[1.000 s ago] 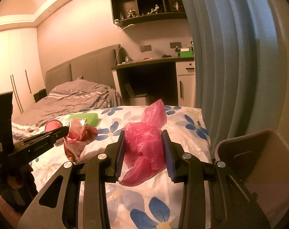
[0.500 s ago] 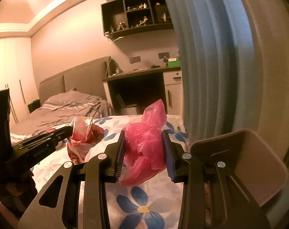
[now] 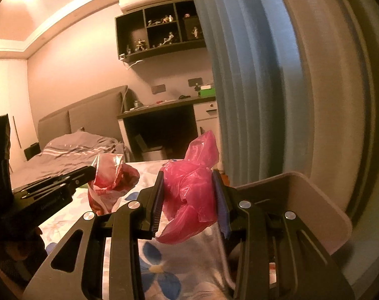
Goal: Collect trash
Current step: 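Carry the pink bag and red-white wrapper in both tools over the brown bin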
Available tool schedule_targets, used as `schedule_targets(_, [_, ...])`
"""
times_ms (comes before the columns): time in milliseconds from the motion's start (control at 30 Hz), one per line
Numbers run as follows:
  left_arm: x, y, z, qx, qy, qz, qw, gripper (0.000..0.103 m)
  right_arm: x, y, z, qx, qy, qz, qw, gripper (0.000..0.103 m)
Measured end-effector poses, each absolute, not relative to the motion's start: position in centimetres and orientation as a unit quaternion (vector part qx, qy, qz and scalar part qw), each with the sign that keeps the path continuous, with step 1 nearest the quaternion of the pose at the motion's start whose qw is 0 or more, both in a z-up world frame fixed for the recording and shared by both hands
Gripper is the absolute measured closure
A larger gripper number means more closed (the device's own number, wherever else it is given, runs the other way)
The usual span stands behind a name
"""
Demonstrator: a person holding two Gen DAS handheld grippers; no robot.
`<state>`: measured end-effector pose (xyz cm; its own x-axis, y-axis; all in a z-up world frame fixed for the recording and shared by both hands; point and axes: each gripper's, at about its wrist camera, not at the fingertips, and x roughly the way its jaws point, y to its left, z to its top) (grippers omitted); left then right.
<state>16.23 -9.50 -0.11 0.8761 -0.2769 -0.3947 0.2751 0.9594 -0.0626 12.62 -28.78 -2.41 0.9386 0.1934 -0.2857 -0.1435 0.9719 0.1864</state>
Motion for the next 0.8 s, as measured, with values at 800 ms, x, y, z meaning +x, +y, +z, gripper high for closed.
schedule_targets(800, [18.1,-18.8,-0.3,0.021,0.201,-0.228,0.952,0.095,12.4,-35.8,-3.2,0.105,0.149,0.008,0.983,0.066])
